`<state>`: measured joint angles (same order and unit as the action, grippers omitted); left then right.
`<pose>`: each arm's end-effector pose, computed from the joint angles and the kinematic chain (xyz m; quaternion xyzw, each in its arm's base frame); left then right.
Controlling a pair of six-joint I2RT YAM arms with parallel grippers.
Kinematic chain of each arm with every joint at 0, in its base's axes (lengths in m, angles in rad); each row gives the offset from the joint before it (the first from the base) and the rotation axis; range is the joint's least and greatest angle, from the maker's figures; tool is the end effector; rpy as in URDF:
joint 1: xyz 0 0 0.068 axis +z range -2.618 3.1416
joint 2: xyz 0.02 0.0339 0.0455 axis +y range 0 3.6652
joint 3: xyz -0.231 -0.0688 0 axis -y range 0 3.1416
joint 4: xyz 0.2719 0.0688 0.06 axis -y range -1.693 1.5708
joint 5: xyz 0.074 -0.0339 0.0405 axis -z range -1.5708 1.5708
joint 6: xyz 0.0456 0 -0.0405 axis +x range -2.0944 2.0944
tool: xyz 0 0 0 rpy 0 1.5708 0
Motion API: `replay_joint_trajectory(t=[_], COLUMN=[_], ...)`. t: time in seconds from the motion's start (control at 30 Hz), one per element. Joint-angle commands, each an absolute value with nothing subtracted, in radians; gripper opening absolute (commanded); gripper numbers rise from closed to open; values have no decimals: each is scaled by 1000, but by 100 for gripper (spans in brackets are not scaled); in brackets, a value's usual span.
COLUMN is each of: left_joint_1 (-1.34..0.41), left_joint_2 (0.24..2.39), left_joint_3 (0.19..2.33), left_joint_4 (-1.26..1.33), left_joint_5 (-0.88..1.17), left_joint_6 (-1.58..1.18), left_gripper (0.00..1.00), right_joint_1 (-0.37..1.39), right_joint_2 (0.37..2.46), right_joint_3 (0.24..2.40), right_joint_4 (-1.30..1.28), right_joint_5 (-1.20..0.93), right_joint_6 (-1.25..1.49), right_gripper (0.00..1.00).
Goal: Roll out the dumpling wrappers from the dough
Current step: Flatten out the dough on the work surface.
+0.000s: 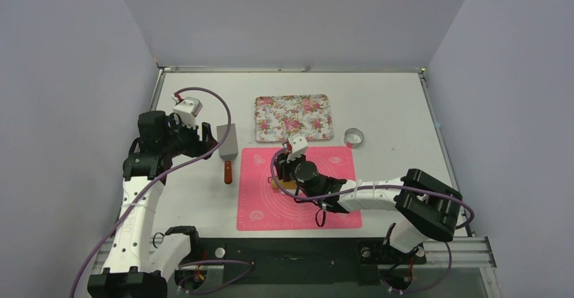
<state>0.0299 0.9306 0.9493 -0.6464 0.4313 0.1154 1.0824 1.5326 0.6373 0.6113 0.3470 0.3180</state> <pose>0.2466 -0.0117 0.2960 0.1343 0.8653 -0.1579 0.4564 0.1733 0.2932 0.1369 -0.1978 0.7698 0.2751 0.5409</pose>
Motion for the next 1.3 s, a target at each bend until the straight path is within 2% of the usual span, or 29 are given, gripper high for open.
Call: replay_joint_trajectory(t=[0.0, 0.43, 0.8, 1.27], left_joint_1=[38, 38, 38, 40], left_joint_2=[930, 929, 929, 999], left_joint_3=[1005, 1006, 1008, 1009], left_joint_4=[-616, -614, -615, -565], left_joint_5=[450, 450, 451, 482], left_joint_6=[113, 113, 113, 127], left_gripper=[67, 67, 67, 68], right_joint_1=[1154, 1174, 1181, 1120], right_joint_2=[1590, 1521, 1480, 1165], right_joint_3=[580, 527, 570, 768], right_joint_4=[454, 389, 340, 175], right_joint_5=[238, 264, 281, 330], right_joint_6=[466, 483, 460, 286], right_gripper=[0, 0, 0, 0])
